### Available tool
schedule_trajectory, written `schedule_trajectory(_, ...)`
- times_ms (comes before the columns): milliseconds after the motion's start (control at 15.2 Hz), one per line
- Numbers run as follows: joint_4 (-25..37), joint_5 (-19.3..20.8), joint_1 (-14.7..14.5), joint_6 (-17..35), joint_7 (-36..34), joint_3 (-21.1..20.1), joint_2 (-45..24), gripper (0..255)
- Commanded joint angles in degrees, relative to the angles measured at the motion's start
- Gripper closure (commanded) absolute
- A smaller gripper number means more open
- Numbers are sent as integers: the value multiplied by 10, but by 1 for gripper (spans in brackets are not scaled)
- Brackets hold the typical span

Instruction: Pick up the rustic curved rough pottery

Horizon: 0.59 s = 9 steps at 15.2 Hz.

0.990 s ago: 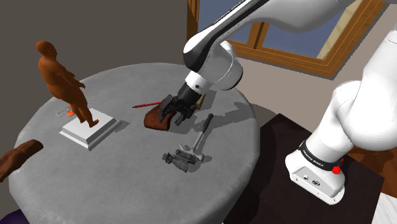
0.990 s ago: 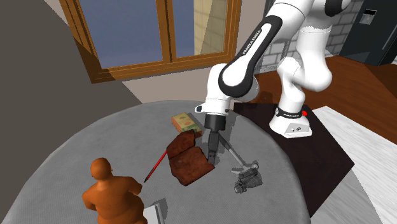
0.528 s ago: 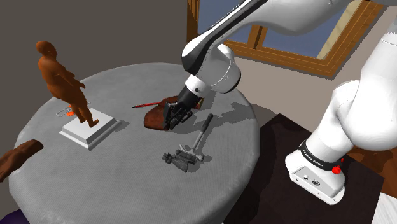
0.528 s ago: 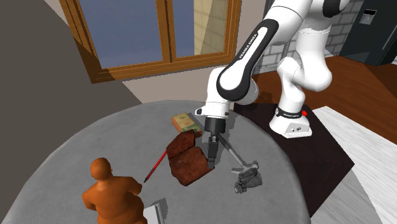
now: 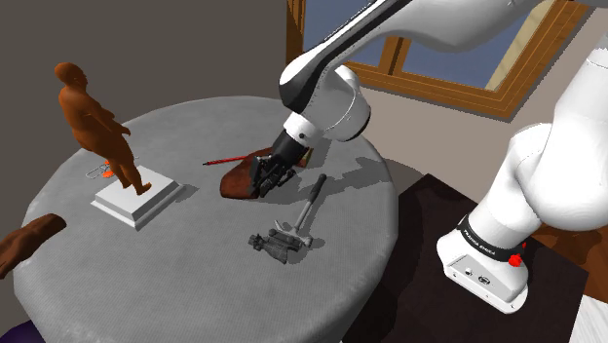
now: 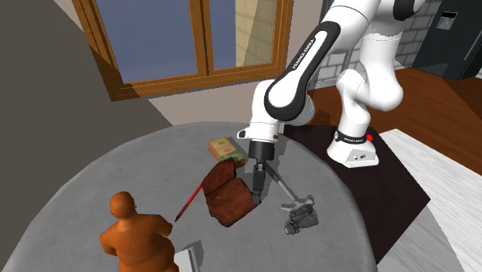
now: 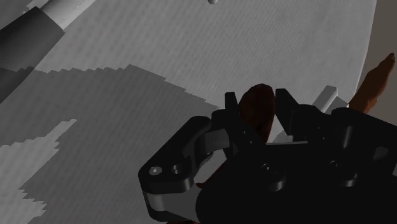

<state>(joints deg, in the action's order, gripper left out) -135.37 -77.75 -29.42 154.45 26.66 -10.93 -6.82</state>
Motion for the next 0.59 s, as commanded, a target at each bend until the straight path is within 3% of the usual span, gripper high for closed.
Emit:
schedule_trajectory(0,-2,19,1,-6,-21,2,12,255)
schedule_trajectory(528,-8,95,2,-31,-107,8,65,255)
